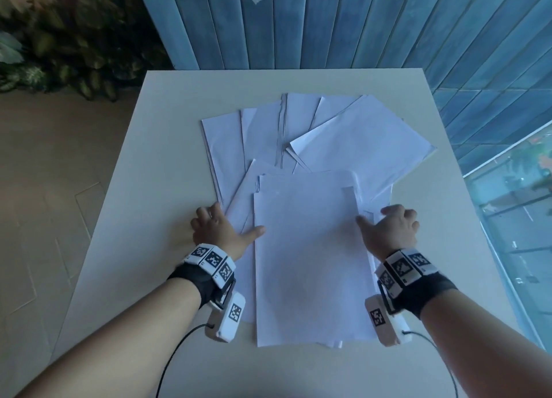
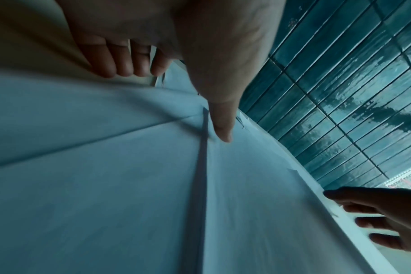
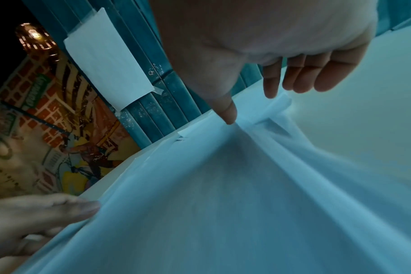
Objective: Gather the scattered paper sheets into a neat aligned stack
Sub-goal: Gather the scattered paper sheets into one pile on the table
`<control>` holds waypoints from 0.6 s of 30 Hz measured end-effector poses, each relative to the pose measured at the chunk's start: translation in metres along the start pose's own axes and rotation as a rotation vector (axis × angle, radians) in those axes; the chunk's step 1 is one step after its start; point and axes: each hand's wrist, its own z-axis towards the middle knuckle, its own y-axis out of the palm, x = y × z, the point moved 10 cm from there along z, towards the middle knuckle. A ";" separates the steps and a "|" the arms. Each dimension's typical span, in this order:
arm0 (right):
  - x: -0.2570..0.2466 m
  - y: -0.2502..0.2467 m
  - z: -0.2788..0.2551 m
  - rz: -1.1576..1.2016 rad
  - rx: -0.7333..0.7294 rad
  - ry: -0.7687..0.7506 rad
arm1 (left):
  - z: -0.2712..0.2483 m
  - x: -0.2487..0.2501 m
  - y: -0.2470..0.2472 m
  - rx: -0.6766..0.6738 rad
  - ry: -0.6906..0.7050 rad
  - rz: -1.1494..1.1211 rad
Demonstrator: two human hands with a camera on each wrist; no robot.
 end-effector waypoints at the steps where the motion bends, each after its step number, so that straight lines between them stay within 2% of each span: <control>1: -0.010 -0.006 0.009 0.004 0.030 -0.035 | 0.002 -0.002 0.001 -0.024 -0.011 0.007; 3: -0.038 -0.011 0.027 0.023 0.063 -0.137 | 0.003 -0.004 0.003 -0.063 -0.018 0.017; 6: -0.087 -0.004 0.054 -0.001 0.025 -0.313 | 0.005 -0.002 0.003 -0.068 -0.011 0.012; 9: -0.123 0.025 0.075 -0.142 -0.124 -0.453 | 0.009 0.002 0.003 -0.047 0.006 -0.005; 11: -0.135 0.049 0.082 -0.210 -0.223 -0.486 | 0.012 0.004 0.002 -0.026 0.019 -0.030; 14: -0.144 0.069 0.074 -0.263 -0.232 -0.555 | 0.017 0.007 0.002 -0.013 0.049 -0.102; 18: -0.153 0.074 0.034 -0.238 -0.210 -0.751 | 0.024 0.009 0.002 -0.028 0.084 -0.228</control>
